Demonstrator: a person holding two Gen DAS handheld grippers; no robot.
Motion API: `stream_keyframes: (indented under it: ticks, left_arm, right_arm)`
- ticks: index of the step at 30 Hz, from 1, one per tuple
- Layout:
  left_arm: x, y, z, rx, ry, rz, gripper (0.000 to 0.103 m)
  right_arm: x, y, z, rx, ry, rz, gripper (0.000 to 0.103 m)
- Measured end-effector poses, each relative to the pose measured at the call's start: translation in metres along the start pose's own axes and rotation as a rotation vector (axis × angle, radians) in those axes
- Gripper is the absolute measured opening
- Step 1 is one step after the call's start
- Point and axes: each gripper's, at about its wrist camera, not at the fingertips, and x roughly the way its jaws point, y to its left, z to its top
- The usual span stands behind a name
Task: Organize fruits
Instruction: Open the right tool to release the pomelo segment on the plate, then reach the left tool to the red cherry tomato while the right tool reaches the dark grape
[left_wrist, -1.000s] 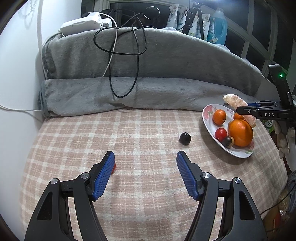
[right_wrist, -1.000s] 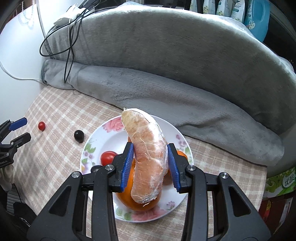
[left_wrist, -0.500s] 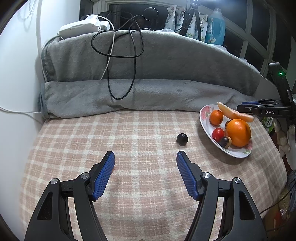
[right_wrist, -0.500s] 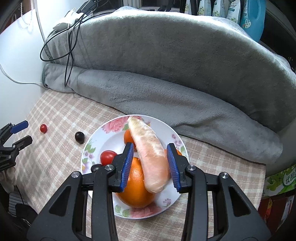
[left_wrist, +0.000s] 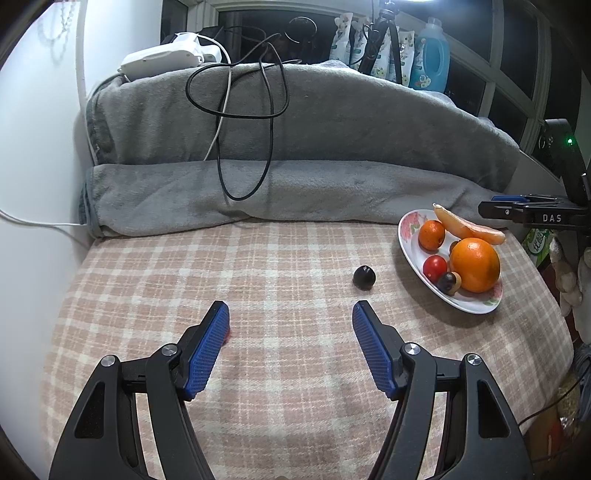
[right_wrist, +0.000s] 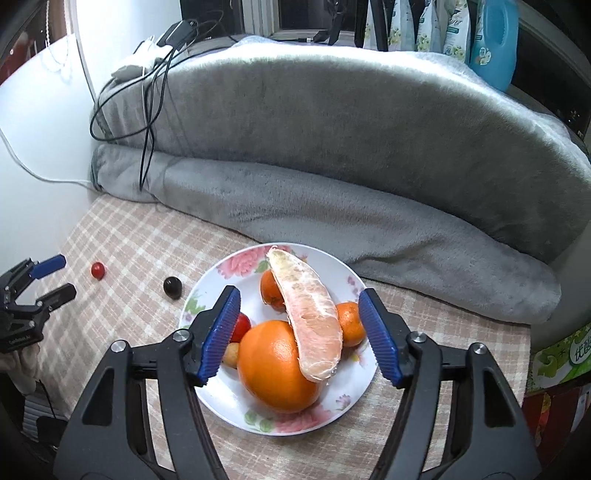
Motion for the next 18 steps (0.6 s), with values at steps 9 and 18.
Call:
stream_keyframes:
  ticks: [9, 18]
  left_arm:
    - [-0.003, 0.000, -0.002, -0.002, -0.004, 0.010, 0.069]
    - [-0.003, 0.006, -0.003, -0.024, -0.004, 0.035, 0.069]
  right_arm:
    - [-0.006, 0.008, 0.001, 0.004, -0.029, 0.026, 0.078]
    - [-0.009, 0.023, 0.004, -0.024, -0.054, 0.053, 0.078]
